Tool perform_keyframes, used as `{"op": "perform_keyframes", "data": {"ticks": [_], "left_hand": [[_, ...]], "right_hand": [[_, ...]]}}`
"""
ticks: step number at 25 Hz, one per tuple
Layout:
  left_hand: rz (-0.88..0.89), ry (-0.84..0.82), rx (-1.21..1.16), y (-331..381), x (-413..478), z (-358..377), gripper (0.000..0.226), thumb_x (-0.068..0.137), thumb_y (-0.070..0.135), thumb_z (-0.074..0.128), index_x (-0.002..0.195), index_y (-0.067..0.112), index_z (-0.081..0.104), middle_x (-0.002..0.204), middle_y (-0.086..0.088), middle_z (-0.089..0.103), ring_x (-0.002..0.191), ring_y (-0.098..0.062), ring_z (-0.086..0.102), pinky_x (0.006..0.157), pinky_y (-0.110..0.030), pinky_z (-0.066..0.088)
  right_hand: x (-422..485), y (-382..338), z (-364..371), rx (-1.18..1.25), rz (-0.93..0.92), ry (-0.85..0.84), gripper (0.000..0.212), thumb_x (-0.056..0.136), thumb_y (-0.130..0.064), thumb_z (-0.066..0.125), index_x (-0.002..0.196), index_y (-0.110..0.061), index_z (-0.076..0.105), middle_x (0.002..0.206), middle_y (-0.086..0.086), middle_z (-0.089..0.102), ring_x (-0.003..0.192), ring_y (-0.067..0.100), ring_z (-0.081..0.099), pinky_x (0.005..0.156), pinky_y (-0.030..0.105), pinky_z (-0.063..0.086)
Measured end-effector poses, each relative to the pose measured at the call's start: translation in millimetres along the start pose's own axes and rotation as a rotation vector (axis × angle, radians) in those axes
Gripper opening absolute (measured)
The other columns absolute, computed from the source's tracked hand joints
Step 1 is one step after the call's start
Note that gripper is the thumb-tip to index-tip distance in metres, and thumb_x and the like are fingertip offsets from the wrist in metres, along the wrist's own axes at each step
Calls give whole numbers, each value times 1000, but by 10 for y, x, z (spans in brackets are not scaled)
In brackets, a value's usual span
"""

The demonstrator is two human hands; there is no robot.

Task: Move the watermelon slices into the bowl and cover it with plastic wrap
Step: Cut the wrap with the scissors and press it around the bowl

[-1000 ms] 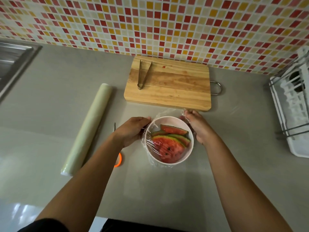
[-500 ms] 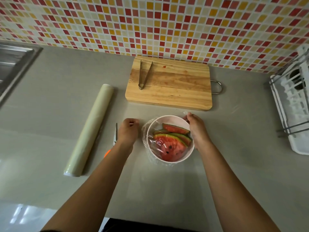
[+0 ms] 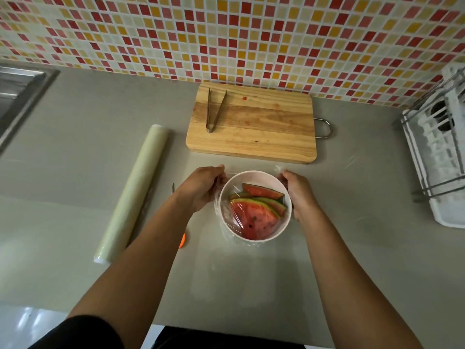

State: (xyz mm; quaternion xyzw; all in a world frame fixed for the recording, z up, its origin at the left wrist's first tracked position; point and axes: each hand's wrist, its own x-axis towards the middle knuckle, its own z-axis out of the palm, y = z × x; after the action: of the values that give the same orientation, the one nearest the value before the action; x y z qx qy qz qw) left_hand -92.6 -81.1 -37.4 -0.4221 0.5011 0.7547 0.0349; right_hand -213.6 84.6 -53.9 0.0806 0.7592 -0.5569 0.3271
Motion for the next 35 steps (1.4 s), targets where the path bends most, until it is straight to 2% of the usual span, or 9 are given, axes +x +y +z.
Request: {"op": "perform_keyframes", "data": {"ticks": [5,9,12,18,22,26,30,33,35], "left_hand": [[89,169,117,-184,-33,136,30,100,34,36,82,14,49,68,-5,49,50,-15,48,40,-19,38],[141,293,52,-269,-39,209,29,97,30,45,87,6,56,82,-15,60,72,-26,58,62,-37,49],[86,328,-60,-300,-55,236,16,88,7,58,96,-5,63,86,-20,66,75,-32,63,68,-40,54],[21,353,-252,-259,-76,269,30,83,-10,51,107,7,57,90,-14,62,71,-28,63,49,-28,54],[-10,329,57,-265,-60,193,25,78,-7,48,88,7,65,79,-15,66,61,-28,61,43,-25,49],[142,412,638,-314,-38,79,6,80,16,61,84,15,64,84,-6,65,74,-26,59,64,-27,48],[334,607,730,-485,-83,37,14,89,14,53,98,5,60,92,-18,66,82,-36,59,67,-32,42],[394,800,538,-472,-169,-77,30,96,25,40,102,6,61,99,-18,68,94,-38,60,74,-35,46],[566,524,209,-465,-283,-78,49,96,47,28,117,18,61,113,-3,68,108,-20,62,92,-32,48]], "right_hand": [[-28,47,40,154,75,7,37,91,-29,44,59,-15,58,58,4,59,58,22,55,62,31,45],[-15,111,55,182,98,93,28,89,-27,48,79,-16,71,88,6,72,81,26,66,81,39,53],[12,148,69,120,26,193,28,83,-11,48,100,-13,71,109,5,70,97,21,65,91,36,52],[5,110,62,96,18,232,65,68,6,29,113,-25,64,109,-2,62,63,16,54,55,24,46],[36,76,78,22,9,243,65,69,7,29,112,-25,64,111,-4,59,63,5,56,46,12,44],[45,89,75,8,33,320,55,78,5,30,116,-21,61,128,3,57,105,22,58,77,25,46],[55,153,-3,232,28,461,27,96,-13,31,105,-7,56,108,15,56,102,22,52,87,28,37],[-157,157,-211,376,-268,595,35,97,-28,29,114,-14,56,124,6,59,108,14,53,88,20,35],[-358,209,-258,266,-619,356,48,95,-47,23,128,-23,48,137,-3,49,126,5,44,101,14,31]]}}
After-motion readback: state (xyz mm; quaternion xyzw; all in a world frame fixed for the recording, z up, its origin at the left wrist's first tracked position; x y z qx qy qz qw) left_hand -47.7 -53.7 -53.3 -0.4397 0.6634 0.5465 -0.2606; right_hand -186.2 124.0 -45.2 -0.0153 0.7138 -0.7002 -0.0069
